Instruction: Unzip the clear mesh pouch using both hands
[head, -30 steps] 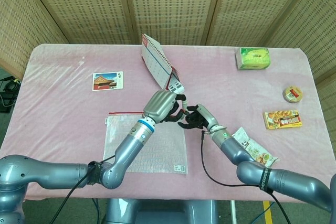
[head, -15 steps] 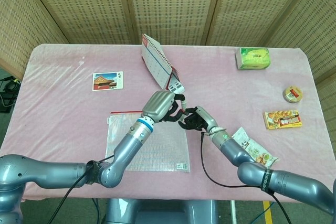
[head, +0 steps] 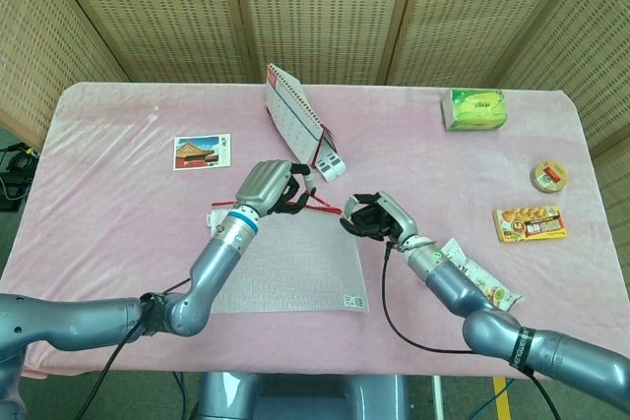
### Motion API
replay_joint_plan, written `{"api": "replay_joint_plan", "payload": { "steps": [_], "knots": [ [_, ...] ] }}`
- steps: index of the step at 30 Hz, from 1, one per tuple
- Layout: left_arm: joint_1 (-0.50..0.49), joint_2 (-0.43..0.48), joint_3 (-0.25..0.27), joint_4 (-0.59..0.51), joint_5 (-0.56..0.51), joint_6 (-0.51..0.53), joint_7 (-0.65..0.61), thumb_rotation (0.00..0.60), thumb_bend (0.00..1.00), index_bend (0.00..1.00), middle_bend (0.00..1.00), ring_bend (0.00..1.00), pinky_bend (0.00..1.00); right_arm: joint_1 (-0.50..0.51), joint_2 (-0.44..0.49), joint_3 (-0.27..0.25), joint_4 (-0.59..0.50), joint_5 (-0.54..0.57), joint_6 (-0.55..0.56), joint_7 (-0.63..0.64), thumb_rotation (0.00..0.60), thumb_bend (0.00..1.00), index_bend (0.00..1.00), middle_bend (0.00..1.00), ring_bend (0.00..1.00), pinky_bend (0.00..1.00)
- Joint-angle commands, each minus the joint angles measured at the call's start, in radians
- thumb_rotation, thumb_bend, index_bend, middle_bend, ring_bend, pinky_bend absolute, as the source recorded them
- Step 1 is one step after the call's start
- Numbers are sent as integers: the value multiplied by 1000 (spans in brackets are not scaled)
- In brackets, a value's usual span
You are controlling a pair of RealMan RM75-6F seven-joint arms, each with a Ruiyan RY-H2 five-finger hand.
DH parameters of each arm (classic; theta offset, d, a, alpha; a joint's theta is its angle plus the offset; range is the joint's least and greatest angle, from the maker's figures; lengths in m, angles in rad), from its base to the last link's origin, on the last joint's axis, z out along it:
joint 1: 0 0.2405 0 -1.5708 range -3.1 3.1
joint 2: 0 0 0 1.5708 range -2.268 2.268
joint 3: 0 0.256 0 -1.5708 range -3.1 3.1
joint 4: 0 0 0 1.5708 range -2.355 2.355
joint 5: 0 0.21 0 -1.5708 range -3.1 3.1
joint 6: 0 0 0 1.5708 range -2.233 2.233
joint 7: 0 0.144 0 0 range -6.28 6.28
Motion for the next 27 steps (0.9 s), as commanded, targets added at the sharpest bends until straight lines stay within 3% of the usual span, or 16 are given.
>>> {"api": "replay_joint_plan", "payload": {
  "steps": [1, 12, 27],
  "knots": [
    [14, 17, 7, 7, 2, -15, -18, 600, 741, 887, 938, 944, 1000, -41, 14, 32, -16, -57, -13, 43, 600, 802, 766, 994, 973, 1000],
    [64, 78, 49, 59, 0, -61, -53, 600, 743, 887, 938, 944, 1000, -98, 61, 90, -15, -131, -26, 139, 600, 808, 767, 994, 973, 1000],
    [117, 191, 90, 146, -50, -127, -67, 600, 747, 888, 941, 944, 1000, -159, 104, 103, 43, -183, -4, 229, 600, 808, 769, 994, 974, 1000]
  ]
}}
